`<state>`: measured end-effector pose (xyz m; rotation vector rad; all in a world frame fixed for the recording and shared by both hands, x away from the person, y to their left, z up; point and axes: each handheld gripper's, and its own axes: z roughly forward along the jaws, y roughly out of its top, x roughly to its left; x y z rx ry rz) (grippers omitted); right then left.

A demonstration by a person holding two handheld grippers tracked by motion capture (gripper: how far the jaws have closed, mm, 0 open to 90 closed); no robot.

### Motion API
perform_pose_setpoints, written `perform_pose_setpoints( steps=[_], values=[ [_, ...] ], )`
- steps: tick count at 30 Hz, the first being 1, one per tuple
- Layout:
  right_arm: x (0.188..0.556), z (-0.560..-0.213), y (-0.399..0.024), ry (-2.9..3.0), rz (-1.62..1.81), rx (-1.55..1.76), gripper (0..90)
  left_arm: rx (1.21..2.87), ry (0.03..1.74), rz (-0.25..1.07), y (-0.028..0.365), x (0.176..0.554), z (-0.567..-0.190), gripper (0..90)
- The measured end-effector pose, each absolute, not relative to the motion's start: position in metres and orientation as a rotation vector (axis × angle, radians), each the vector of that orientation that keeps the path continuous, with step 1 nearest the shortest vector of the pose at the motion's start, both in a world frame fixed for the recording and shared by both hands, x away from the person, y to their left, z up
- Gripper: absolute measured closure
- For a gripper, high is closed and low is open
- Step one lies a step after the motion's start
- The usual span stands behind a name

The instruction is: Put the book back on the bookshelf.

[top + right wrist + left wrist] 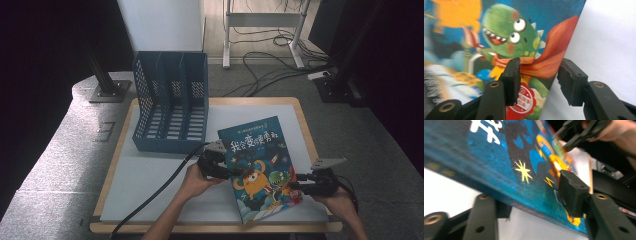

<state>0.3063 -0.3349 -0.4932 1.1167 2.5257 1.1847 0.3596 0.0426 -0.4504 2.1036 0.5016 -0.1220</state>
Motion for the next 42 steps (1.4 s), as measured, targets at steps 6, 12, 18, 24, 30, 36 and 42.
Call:
perform_pose_setpoints(
  steps=[6, 12, 18, 24, 30, 36, 42],
  values=[
    [0.313, -0.490, -0.330, 2.505, 1.209, 1.131, 47.7, 2.093, 0.497, -0.174, 0.046, 0.363, -0.443, 55.6],
    [0.320, -0.489, -0.330, 2.483, 1.293, 1.169, 43.5, 2.059, 0.468, -0.203, 0.044, 0.363, -0.435, 61.4],
    [0.324, -0.482, -0.325, 2.446, 1.346, 1.132, 32.4, 2.086, 0.462, -0.197, 0.041, 0.364, -0.425, 66.7],
    [0.323, -0.474, -0.325, 2.415, 1.415, 1.113, 32.6, 2.074, 0.427, -0.152, 0.043, 0.360, -0.413, 74.3],
    [0.323, -0.464, -0.316, 2.372, 1.367, 1.062, 39.7, 2.067, 0.414, -0.076, 0.047, 0.357, -0.404, 76.7],
    [0.331, -0.458, -0.305, 2.304, 1.338, 1.025, 37.6, 2.058, 0.361, 0.043, 0.049, 0.347, -0.392, 82.6],
    [0.339, -0.457, -0.289, 2.259, 1.269, 0.989, 32.5, 2.090, 0.318, 0.205, 0.048, 0.336, -0.387, 83.1]
  ],
)
